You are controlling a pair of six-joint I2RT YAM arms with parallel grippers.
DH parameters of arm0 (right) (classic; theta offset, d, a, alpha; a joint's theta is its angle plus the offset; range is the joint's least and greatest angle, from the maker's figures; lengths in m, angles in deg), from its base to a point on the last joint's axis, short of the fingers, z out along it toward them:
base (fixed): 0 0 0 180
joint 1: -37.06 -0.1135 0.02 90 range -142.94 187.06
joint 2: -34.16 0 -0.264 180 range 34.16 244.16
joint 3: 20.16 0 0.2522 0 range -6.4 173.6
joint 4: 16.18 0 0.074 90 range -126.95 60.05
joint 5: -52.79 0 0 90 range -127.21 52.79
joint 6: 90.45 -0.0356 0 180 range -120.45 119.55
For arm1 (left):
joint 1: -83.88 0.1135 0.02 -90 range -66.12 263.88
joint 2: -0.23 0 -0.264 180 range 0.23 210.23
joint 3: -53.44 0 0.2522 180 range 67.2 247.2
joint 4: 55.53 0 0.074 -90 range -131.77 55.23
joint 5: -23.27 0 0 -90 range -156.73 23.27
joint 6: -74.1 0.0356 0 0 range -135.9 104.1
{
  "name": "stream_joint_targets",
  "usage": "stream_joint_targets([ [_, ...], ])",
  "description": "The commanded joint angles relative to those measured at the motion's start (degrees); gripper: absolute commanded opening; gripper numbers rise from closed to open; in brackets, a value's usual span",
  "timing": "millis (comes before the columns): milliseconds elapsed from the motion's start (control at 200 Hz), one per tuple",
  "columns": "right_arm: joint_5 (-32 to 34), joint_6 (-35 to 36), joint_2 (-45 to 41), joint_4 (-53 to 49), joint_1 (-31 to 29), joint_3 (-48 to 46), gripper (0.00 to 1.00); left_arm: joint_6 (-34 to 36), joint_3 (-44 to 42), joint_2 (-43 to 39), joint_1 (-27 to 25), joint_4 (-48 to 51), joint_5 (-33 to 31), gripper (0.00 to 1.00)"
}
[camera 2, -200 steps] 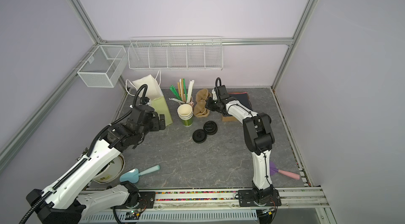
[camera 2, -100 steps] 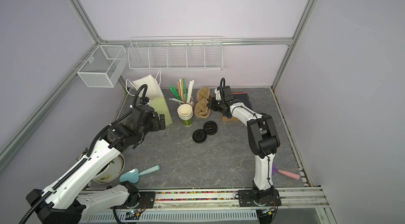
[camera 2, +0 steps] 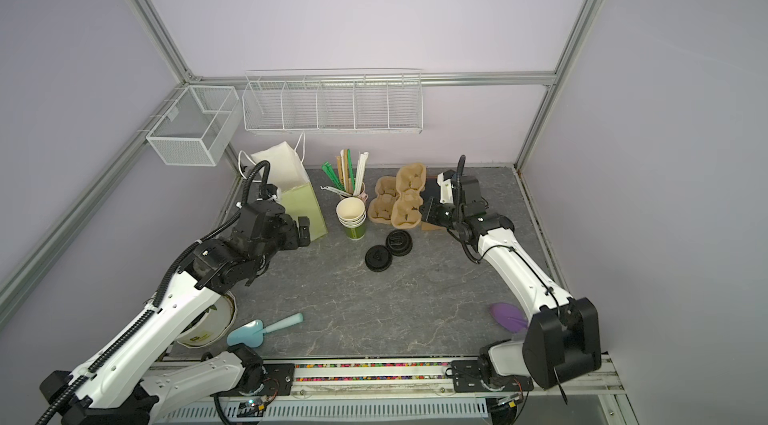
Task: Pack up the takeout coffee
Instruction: 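Carry the pulp carrier nearer the robot and lower it onto the table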
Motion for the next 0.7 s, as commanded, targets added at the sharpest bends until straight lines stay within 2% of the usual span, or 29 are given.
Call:
stream_joint_targets([
  [0, 2.65, 2.03, -6.98, -9.83, 0.34, -6.80, 0.06, -0.46, 0.04, -1.37, 0.19, -0.10, 1.30, 0.99],
  [180, 5.37, -0.09, -18.83, -14.68, 0.70, -18.01, 0.06, -0.90, 0.03, -1.09, 0.19, -0.18, 3.38, 0.99],
  [400, 8.17, -3.64, -31.73, -19.01, 1.26, -26.61, 0.06, -3.32, 0.07, 1.13, 0.19, -0.18, 10.27, 1.00],
  [695, 8.25, -8.72, -33.57, -17.44, 1.65, -33.36, 0.06, -9.63, -1.93, 5.75, -1.69, -1.93, 18.69, 1.00],
])
